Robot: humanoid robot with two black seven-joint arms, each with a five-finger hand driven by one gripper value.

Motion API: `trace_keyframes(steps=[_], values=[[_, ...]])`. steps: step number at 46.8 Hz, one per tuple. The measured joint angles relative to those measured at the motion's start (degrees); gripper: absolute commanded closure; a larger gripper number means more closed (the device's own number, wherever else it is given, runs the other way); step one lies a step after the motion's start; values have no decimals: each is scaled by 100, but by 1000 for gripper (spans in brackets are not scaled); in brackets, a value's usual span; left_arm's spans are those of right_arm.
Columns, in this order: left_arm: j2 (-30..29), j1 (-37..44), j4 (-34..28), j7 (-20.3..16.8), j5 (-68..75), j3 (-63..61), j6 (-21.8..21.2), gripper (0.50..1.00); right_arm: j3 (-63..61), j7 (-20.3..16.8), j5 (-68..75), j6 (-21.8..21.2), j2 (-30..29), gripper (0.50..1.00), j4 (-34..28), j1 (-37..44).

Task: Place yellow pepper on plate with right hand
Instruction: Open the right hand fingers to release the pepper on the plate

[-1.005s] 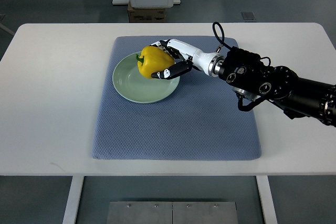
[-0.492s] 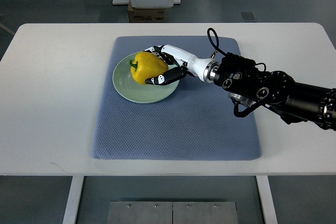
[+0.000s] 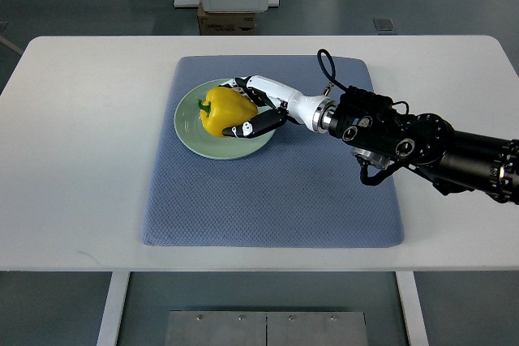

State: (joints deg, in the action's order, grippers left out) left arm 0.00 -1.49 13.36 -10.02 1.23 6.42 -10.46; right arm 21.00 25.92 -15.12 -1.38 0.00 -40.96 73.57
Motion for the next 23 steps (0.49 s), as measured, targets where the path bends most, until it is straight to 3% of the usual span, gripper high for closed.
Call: trace_keyframes(steps=[23], values=[[0, 0, 1, 0, 0, 0, 0, 500, -25, -315, 31, 15, 0, 1000, 44, 61]])
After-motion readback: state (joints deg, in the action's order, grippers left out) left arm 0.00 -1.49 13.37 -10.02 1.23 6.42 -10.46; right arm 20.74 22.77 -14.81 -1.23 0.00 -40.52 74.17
